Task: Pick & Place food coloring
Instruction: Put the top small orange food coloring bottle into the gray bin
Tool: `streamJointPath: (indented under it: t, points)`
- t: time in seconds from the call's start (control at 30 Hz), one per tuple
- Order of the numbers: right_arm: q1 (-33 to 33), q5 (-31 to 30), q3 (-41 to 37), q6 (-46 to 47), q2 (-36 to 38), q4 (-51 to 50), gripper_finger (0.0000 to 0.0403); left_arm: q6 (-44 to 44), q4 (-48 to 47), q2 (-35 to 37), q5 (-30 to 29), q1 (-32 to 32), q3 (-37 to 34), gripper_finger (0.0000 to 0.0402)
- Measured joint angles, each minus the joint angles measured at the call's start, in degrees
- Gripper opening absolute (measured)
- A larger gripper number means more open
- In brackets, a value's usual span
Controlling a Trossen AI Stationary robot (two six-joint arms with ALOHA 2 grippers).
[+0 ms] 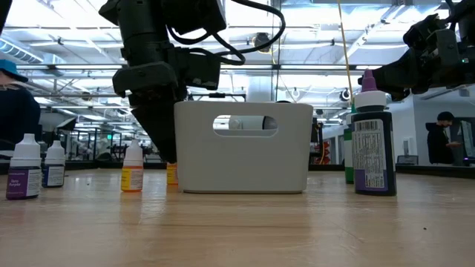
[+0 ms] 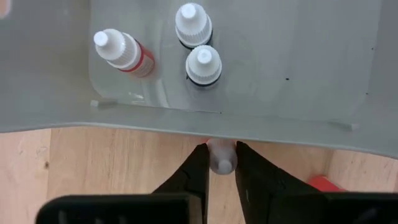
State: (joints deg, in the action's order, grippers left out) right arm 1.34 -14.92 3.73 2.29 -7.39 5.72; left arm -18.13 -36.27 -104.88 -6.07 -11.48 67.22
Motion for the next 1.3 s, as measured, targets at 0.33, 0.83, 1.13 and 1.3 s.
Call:
streamJointPath:
  t: [0.33, 0.83, 1.13, 1.3]
  points:
    - [0.0, 0.0, 0.0, 0.0, 0.0, 0.0, 0.0077, -0.3, -7.6, 0.0, -3.8, -1.5, 2.7, 0.0055]
    - [0.0, 0.0, 0.0, 0.0, 0.0, 0.0, 0.0077, -1.5, -9.1, 9.5, -11.1, -5.7, 4.7, 0.0055]
    - [0.0, 0.0, 0.0, 0.0, 0.0, 0.0, 0.0077, 5.9, -4.8, 9.0, -9.2, -4.0, 13.1, 0.0055]
    - [0.0, 0.0, 0.0, 0.0, 0.0, 0.0, 0.0077, 10.2, -7.5, 3.6, -8.2, -3.1, 19.8, 0.0055]
